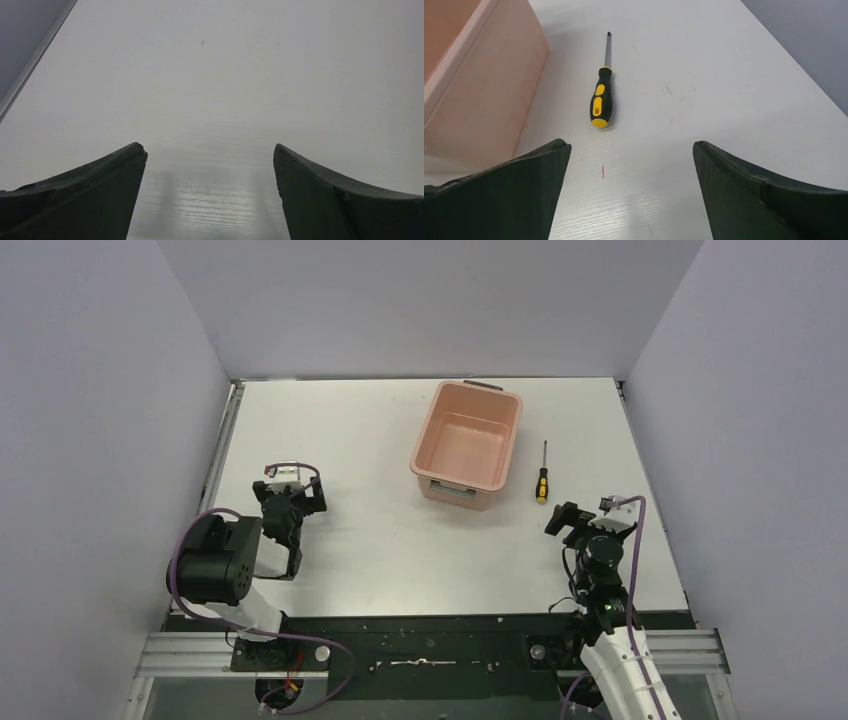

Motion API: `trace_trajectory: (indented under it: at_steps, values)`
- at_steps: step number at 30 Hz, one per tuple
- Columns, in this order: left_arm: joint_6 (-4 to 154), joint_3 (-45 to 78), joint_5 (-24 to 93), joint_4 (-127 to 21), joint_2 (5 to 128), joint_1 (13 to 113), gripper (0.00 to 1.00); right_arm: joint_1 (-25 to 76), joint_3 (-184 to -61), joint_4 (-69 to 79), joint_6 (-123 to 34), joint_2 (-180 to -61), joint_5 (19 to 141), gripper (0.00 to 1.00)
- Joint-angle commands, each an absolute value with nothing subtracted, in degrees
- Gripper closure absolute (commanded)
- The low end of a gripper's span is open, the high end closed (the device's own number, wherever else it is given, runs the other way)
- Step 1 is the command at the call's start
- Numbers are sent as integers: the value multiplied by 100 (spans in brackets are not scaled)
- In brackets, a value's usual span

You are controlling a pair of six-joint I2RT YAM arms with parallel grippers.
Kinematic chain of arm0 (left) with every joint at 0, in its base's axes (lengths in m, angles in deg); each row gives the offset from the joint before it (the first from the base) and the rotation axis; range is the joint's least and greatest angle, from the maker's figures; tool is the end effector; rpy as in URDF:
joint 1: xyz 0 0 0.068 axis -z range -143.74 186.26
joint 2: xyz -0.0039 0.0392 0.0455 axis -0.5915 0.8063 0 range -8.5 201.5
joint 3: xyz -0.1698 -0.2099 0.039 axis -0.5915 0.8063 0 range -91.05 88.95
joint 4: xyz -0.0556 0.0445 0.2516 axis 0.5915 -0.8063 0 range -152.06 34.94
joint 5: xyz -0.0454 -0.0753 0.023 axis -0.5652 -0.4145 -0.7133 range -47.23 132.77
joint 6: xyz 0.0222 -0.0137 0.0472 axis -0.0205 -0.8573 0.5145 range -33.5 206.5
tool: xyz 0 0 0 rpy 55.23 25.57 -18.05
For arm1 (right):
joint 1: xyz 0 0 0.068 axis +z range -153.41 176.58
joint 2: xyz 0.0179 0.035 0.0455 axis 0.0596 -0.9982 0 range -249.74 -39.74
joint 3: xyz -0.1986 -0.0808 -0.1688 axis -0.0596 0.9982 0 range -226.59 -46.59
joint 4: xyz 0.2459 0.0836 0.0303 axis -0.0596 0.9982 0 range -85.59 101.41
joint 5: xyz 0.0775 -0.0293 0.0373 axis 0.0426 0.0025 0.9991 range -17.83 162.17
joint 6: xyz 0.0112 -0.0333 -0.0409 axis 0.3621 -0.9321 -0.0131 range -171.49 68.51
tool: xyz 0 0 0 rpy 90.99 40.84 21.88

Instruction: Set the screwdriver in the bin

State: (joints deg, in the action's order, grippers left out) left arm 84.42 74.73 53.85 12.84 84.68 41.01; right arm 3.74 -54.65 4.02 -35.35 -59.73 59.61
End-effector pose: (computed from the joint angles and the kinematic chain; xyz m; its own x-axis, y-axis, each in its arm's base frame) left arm 0.2471 -0.0137 0.1271 -0.1874 -0.0203 -0.9821 -0.1136 0.9935 0.0011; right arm 0.1304 0.0086 0.1901 -0.1658 0.2526 -0.9533 0.1414 0.9627 0.2305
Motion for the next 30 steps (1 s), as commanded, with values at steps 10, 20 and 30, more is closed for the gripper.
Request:
trace_trajectory:
  at_steps: [10,20,30]
  values:
    - [8499,7441,5340,1427,8382,4074,3,265,-9527,2424,-3218,-9461,4810,0]
    - [8495,7438,5334,1433,8383,4074,3,16,-12258,4190,-3815,-13152,6816,15]
    - [8492,7442,5334,1430,8385,4073,3,-16,-12160,3471,-3807,-14735,7157,37]
